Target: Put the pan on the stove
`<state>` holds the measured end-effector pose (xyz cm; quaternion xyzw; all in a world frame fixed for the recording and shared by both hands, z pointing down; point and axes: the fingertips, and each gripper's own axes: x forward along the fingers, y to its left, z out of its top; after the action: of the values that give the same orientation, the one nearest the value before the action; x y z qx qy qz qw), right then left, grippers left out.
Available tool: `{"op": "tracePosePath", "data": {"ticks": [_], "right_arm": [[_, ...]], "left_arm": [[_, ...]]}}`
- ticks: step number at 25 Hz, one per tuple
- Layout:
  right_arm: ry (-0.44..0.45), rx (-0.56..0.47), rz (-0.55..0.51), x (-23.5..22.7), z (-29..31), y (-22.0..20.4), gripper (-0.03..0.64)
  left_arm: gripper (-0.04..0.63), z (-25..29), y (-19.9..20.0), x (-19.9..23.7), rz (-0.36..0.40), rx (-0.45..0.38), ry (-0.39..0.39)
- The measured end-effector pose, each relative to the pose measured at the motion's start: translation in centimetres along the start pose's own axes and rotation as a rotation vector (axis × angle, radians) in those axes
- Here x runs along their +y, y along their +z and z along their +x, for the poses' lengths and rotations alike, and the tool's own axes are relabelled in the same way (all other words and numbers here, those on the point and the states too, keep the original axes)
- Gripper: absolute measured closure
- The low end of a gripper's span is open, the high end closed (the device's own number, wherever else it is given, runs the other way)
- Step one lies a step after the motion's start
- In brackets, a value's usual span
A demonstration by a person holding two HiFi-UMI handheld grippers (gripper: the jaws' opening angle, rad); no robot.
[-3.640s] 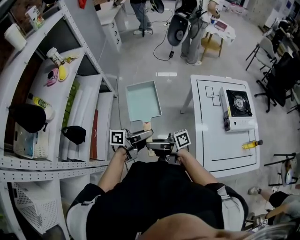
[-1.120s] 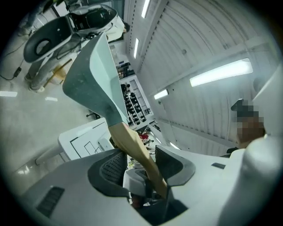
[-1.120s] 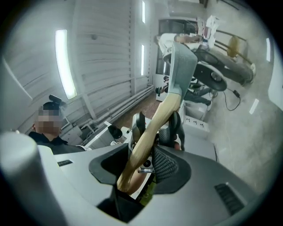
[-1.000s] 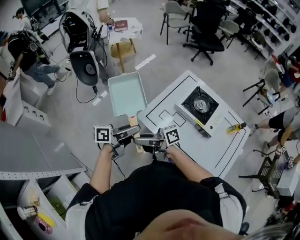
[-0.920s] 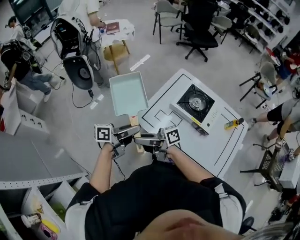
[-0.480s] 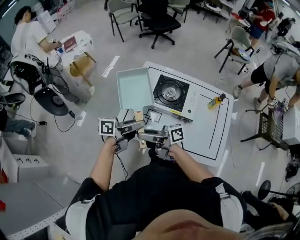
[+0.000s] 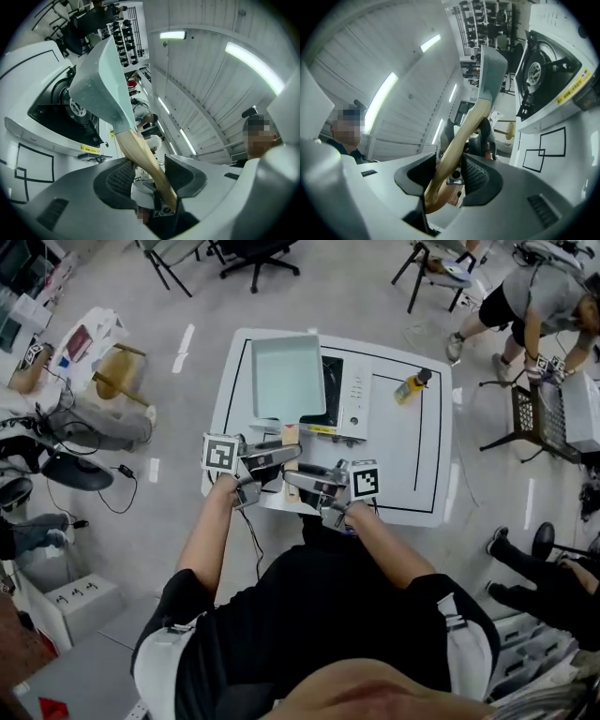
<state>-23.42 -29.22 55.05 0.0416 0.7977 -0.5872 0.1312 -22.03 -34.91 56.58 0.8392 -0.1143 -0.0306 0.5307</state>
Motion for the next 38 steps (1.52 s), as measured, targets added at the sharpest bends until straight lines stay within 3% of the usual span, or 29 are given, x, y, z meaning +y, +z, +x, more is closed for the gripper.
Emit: {"op": "tracePosePath", "data": {"ticks": [8, 17, 26, 33, 38], "right_arm": [[-0.066, -0.114, 0.047, -5.0, -1.0, 1.6, 0.437], [-0.087, -0.164, 0.029, -7.3, -1.5, 1.6, 0.437], [-0.099, -0.169, 0.047, -7.7, -1.5, 1.5, 0.439], [-0.138, -0.146, 0.065, -8.7, -1.9, 0.9, 0.453], [-0.155, -0.139, 0.089, -9.9, -2.6, 0.1, 0.466]], "left_arm": [[0.394, 2.0, 0.0, 5.0, -0.104, 0.107, -0.052], [0.393, 2.8, -0.6, 6.9, -0.133, 0.163, -0.096], [0.393, 2.8, -0.7, 7.0, -0.156, 0.147, -0.12], [0.394, 2.6, -1.6, 8.9, -0.12, 0.178, -0.033], [0.394, 2.7, -1.8, 9.2, -0.117, 0.147, -0.015]]}}
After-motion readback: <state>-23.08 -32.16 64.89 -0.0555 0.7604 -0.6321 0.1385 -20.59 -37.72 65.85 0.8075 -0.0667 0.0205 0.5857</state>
